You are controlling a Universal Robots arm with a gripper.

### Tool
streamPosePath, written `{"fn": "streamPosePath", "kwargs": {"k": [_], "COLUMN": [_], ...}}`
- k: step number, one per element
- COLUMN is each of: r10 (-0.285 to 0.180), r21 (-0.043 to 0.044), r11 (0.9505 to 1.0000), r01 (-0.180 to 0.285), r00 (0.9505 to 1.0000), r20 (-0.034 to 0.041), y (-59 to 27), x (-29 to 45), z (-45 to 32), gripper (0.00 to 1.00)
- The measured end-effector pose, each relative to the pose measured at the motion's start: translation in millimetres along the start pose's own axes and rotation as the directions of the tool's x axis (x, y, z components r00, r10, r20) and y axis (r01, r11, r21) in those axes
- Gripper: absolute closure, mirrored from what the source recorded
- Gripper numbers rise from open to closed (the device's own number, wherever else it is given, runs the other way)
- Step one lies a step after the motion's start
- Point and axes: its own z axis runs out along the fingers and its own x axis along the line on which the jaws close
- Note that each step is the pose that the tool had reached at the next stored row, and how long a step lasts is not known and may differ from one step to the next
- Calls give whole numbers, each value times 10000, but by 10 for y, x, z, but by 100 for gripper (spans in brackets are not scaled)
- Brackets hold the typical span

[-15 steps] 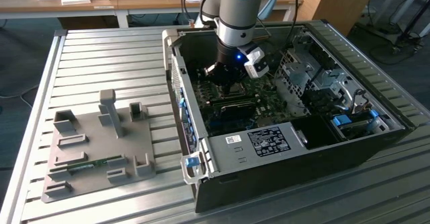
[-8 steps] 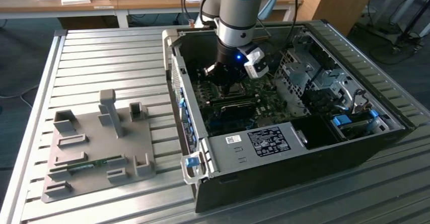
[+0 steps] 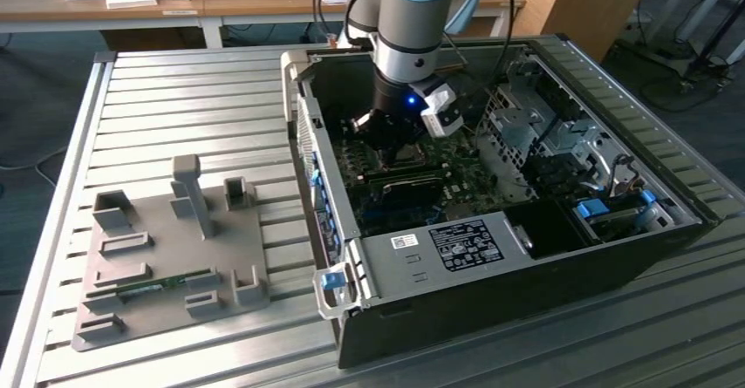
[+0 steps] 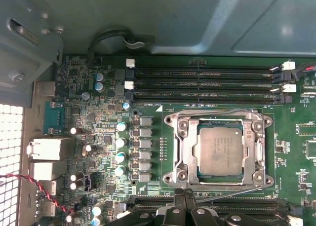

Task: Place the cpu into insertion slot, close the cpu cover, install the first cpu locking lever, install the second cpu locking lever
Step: 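Install the second cpu locking lever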

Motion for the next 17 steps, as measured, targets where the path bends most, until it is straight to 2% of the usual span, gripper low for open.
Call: {"fn": "streamPosePath", "kwargs": {"k": [17], "r10": [1], "r21": [-3], "r11": [10000], "r01": [-1], "r00": [10000], "r20": [0], "y": [-3], "x": [19], "z": [63], "gripper": [89]}}
